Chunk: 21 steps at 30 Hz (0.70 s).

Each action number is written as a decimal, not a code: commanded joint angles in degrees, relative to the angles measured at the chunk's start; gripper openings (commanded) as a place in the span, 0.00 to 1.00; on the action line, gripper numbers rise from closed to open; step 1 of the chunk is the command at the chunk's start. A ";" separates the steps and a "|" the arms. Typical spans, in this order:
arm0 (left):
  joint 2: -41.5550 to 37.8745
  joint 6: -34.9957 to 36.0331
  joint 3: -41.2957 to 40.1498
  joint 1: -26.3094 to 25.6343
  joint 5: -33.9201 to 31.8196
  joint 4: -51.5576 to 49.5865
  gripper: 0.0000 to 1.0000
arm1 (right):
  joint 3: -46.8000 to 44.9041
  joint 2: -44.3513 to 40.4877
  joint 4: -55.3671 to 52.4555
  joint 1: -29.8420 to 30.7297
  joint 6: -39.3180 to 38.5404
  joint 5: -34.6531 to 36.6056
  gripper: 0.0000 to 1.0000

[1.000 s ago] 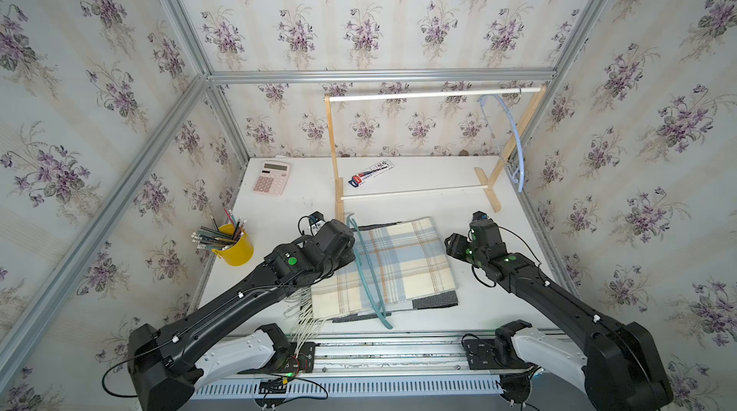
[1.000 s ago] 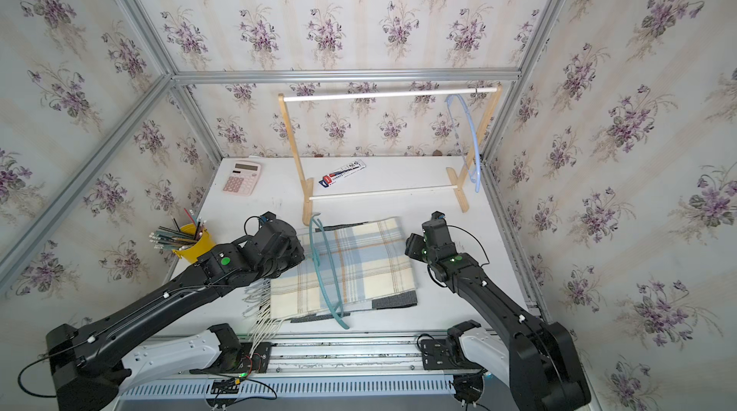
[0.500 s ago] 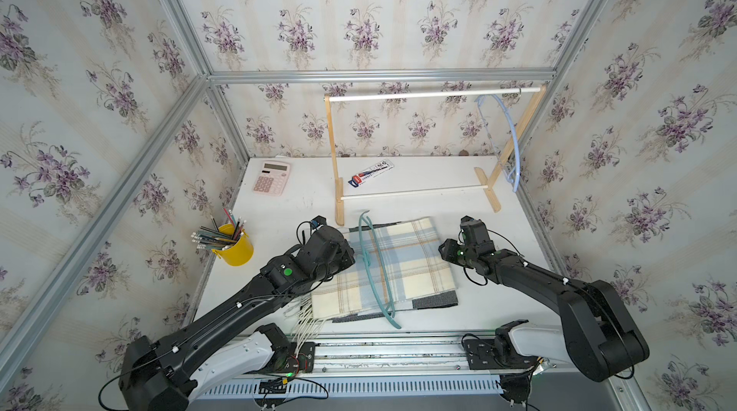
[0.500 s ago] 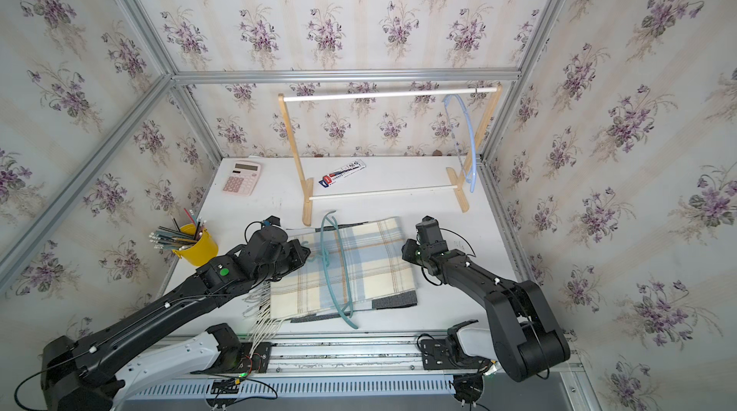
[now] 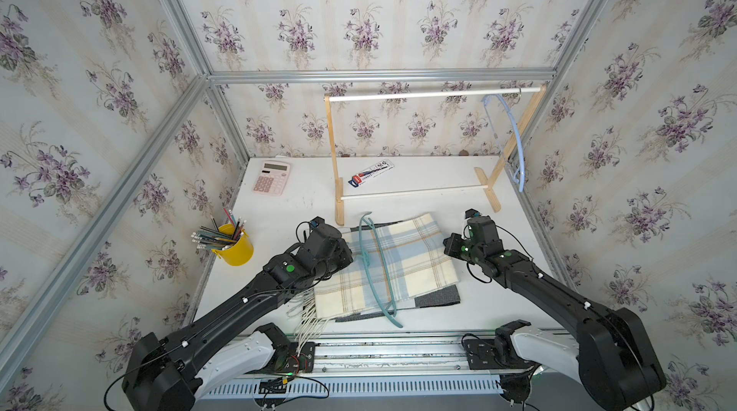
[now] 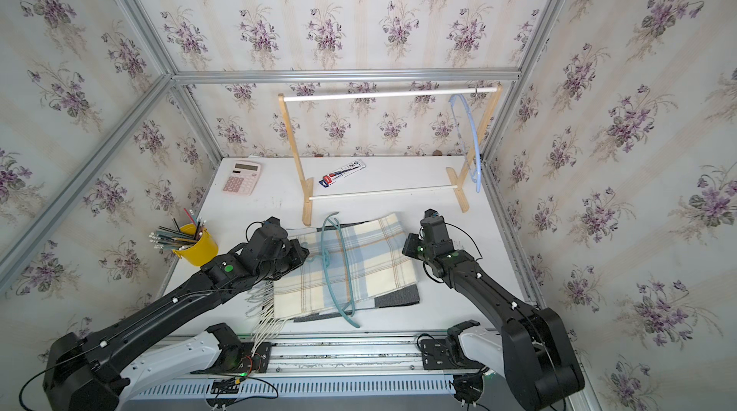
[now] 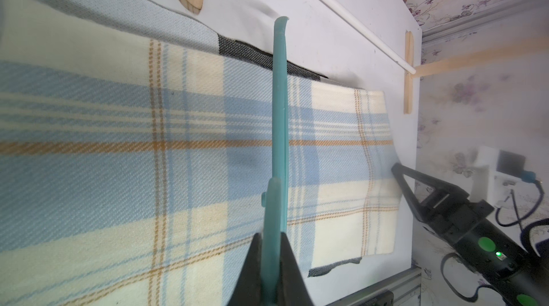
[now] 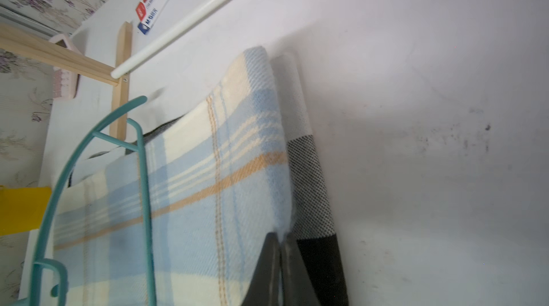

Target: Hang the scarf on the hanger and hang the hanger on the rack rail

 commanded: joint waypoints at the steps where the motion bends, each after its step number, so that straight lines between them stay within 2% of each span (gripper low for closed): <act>1: 0.20 1.15 -0.27 0.01 -1.42 -1.25 0.00 | 1.59 -2.26 -2.45 1.25 -0.24 -3.57 0.00; 3: 0.29 1.17 -0.42 0.01 -2.02 -1.89 0.00 | 2.16 -3.54 -1.30 3.13 0.49 -7.40 0.00; 6: 0.17 1.17 -0.68 0.01 -2.43 -2.29 0.00 | 2.49 -2.95 4.25 7.02 3.63 -17.18 0.00; 9: 0.01 1.15 -0.82 0.01 -2.35 -2.29 0.00 | 2.01 -0.47 13.87 14.77 9.59 -21.46 0.00; 12: -0.27 1.13 -0.90 0.01 -1.90 -2.49 0.00 | 1.50 4.84 24.75 20.69 16.84 -22.25 0.00; 16: -0.85 1.92 -0.91 0.01 -0.59 -2.09 0.00 | 1.17 15.71 38.19 25.44 25.31 -21.17 0.00; 21: -2.72 2.84 -1.28 0.01 0.72 -1.05 0.00 | 3.73 27.86 42.59 27.36 30.33 -16.62 0.00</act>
